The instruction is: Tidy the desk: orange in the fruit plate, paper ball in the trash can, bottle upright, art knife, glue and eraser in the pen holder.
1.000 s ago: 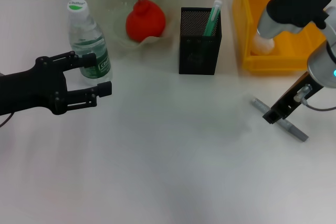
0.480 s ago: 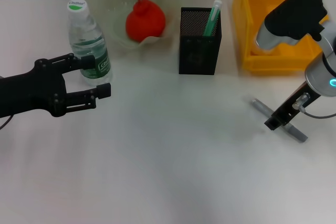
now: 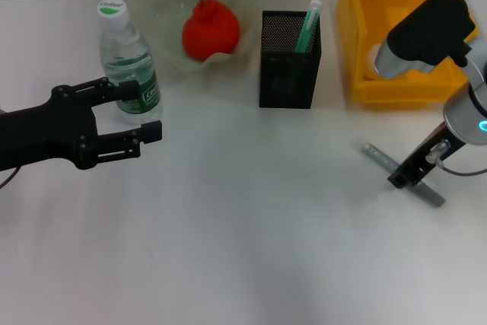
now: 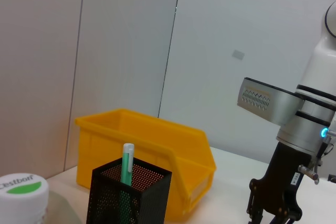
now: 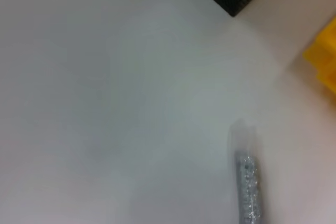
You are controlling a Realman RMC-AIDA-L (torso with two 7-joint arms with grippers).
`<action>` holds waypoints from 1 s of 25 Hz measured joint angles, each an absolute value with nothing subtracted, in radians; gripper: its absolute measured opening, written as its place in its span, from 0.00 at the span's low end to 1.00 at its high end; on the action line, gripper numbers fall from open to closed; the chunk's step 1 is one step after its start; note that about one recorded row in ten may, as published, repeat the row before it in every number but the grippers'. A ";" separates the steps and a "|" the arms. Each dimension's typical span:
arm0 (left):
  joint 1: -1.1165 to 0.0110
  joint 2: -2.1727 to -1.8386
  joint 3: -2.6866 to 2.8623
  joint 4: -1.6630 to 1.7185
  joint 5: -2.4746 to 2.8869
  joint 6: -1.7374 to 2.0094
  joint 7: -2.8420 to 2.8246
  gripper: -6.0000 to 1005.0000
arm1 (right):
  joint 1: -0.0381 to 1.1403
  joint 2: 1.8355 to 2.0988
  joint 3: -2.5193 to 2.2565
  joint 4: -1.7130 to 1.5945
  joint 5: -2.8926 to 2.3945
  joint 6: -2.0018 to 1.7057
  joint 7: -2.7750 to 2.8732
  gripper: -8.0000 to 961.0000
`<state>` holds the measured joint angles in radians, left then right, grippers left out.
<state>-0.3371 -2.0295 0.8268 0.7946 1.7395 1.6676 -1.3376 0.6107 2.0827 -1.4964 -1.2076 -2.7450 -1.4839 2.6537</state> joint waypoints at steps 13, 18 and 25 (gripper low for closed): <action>-0.341 -2.029 0.826 0.795 1.739 1.668 -1.338 0.80 | 0.599 2.084 -1.477 -1.260 -2.717 -1.506 2.646 0.17; -0.344 -2.028 0.824 0.795 1.739 1.670 -1.338 0.80 | 0.550 2.082 -1.461 -1.482 -2.676 -1.568 2.645 0.15; -0.344 -2.028 0.824 0.795 1.739 1.665 -1.338 0.79 | 0.472 2.083 -1.459 -1.773 -2.625 -1.503 2.635 0.15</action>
